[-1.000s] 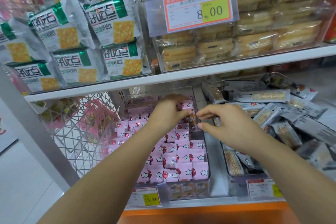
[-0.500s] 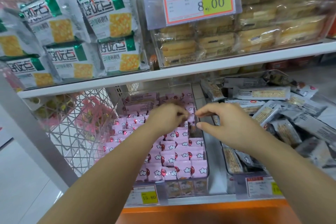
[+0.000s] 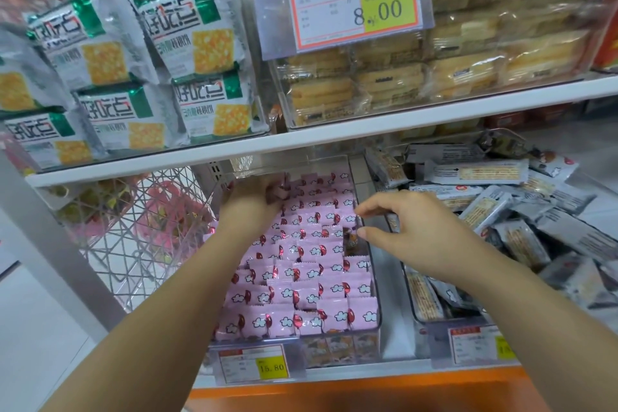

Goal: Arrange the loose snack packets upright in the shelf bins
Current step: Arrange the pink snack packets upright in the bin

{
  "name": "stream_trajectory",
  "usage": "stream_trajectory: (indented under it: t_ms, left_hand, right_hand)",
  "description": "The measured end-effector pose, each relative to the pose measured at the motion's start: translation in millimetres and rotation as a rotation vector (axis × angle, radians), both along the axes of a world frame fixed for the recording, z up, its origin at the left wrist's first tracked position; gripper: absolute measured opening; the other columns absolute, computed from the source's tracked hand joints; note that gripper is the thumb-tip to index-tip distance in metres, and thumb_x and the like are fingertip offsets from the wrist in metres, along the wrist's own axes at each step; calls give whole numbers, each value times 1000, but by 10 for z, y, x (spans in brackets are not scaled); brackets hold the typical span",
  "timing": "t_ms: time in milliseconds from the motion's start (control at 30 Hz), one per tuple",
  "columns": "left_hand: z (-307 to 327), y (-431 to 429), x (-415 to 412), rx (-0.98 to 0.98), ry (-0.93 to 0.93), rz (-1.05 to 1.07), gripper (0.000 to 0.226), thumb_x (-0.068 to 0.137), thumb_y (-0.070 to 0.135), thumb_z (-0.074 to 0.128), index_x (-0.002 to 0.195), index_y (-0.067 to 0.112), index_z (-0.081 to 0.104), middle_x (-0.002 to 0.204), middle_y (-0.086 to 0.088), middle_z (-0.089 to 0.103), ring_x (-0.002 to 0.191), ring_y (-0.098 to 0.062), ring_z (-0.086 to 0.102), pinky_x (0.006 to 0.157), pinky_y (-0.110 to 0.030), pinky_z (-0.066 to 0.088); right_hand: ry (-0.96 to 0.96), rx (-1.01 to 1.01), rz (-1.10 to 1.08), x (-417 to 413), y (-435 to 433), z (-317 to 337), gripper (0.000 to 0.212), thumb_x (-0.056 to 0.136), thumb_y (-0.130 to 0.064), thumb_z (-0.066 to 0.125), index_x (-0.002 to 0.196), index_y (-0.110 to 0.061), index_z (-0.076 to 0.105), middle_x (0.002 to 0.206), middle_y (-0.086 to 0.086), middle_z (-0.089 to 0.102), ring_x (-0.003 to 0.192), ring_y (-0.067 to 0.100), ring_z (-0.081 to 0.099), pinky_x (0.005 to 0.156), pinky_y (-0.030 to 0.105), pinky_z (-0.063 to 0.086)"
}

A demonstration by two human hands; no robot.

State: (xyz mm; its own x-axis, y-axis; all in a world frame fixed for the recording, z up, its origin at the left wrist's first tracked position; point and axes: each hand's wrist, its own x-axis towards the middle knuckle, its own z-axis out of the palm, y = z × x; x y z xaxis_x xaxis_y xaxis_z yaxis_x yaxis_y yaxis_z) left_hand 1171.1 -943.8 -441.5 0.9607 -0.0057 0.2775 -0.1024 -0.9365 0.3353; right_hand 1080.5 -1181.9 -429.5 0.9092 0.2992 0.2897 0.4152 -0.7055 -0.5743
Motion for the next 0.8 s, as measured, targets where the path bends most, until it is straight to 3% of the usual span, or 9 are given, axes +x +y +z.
stream_trajectory:
  t_ms: [100, 167, 233, 300, 400, 467, 533, 667, 800]
  left_hand:
    - [15, 27, 1, 159, -46, 26, 20, 88, 21, 54, 102, 26, 68, 97, -1, 63, 93, -28, 61, 89, -37, 46]
    - [51, 29, -45, 179, -174, -6, 17, 88, 16, 53, 90, 24, 68, 87, 1, 60, 87, -28, 62, 88, -39, 46]
    - [102, -17, -160, 89, -362, -110, 18, 82, 9, 60, 90, 21, 69, 90, 1, 62, 85, -23, 61, 87, -38, 48]
    - [172, -161, -390, -71, -437, -216, 22, 80, 11, 69, 98, 23, 69, 97, 4, 62, 84, -12, 58, 80, -25, 49]
    - [271, -429, -757, -526, -303, -331, 27, 81, 16, 73, 97, 35, 62, 98, 11, 65, 86, 3, 60, 80, -14, 47]
    - [314, -561, -916, -864, -191, -410, 29, 81, 9, 71, 97, 31, 60, 96, 10, 68, 91, -2, 64, 83, -17, 49]
    - [317, -625, -974, -1107, -91, -456, 27, 79, 8, 72, 98, 23, 60, 90, 10, 70, 91, -5, 64, 84, -21, 51]
    - [270, -624, -959, -1406, 36, -511, 26, 75, 10, 73, 98, 15, 60, 86, 7, 71, 89, -12, 66, 85, -33, 55]
    - [283, -528, -995, -1387, 104, -437, 20, 84, 8, 58, 103, 14, 58, 88, 4, 70, 90, -13, 68, 81, -33, 58]
  right_hand:
    - [-4, -8, -5, -9, 4, 6, 32, 89, -35, 61, 120, -27, 62, 121, -15, 61, 113, 0, 53, 87, 10, 31]
    - [-16, -13, -6, -17, 9, 5, 31, 89, -35, 61, 120, -28, 62, 121, -16, 61, 112, -2, 52, 84, 8, 31]
    - [-32, 2, -6, -15, 16, -7, 31, 89, -34, 61, 119, -29, 62, 121, -17, 61, 107, -6, 50, 76, 0, 29]
    - [-41, 50, -5, -17, 30, -15, 32, 88, -33, 63, 120, -30, 61, 120, -18, 61, 102, -10, 47, 73, -7, 27]
    - [-64, 129, 12, -37, 73, -8, 47, 84, -35, 66, 129, -32, 52, 124, -19, 57, 106, -9, 48, 84, -1, 30]
    - [-61, 164, 13, -69, 113, 0, 58, 81, -37, 69, 134, -31, 47, 122, -21, 54, 109, -6, 49, 91, 11, 35]
    - [-63, 214, 11, -94, 135, 2, 56, 79, -34, 72, 130, -31, 49, 116, -23, 57, 104, -6, 53, 91, 15, 41]
    - [-65, 348, 34, -114, 132, 2, 40, 79, -23, 74, 114, -32, 57, 97, -20, 63, 88, -6, 58, 80, 12, 46]
    - [-166, 371, -30, -116, 83, -13, 36, 75, -15, 76, 100, -32, 57, 91, -26, 57, 85, -16, 51, 69, 0, 37]
